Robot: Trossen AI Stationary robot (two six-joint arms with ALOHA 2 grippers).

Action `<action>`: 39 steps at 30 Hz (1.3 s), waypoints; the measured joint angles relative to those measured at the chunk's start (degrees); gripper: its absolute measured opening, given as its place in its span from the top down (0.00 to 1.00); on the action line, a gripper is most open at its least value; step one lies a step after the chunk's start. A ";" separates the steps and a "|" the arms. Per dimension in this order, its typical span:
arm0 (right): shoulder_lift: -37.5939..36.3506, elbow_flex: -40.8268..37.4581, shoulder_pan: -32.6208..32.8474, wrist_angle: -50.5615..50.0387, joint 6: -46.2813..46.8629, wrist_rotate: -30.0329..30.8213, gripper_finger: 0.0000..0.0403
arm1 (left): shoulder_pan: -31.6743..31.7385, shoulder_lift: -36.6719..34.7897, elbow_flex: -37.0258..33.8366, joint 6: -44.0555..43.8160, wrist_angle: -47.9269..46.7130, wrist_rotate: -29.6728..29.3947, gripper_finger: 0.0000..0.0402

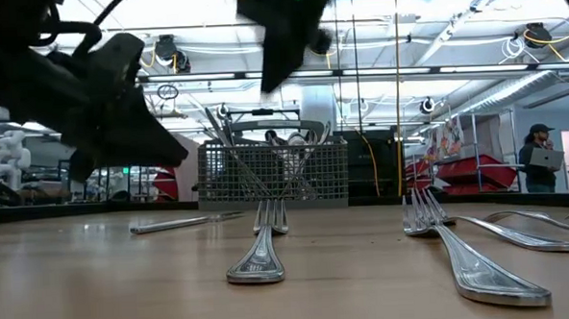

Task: Sort silverware
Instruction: Put the silver knife into the gray utensil holder

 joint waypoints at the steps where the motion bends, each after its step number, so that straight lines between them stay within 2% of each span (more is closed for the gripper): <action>1: 0.07 -2.86 -1.63 3.49 -0.84 -3.55 0.98 | 0.11 -0.01 0.00 -2.61 -0.40 0.24 0.80; 3: 0.10 -8.26 -4.26 10.55 -1.67 -9.71 0.99 | 0.16 -0.02 0.00 -8.11 -0.56 1.79 0.80; 6: 0.06 -13.80 -7.56 19.20 -1.89 -15.62 1.00 | -0.07 -0.02 0.34 -12.55 -0.20 6.51 0.82; 12: -0.05 -17.45 -12.59 27.02 -5.22 -21.53 1.00 | -2.65 -0.02 2.34 -12.47 -0.02 12.56 0.97; 14: -0.03 -17.45 -13.72 28.11 -7.56 -23.20 1.00 | -3.53 -0.02 2.77 -12.35 -1.07 13.02 0.98; 23: -0.01 -17.43 -14.85 28.38 -13.64 -24.45 1.00 | -3.77 3.31 6.61 -25.97 -20.34 14.00 0.99; 31: -0.01 -17.43 -15.43 29.33 -15.78 -25.53 1.00 | -2.74 8.21 9.98 -26.92 -20.90 13.52 1.00; 39: 0.00 -17.43 -17.30 30.05 -13.66 -27.10 1.00 | -2.39 11.32 12.39 -26.87 -21.71 15.29 1.00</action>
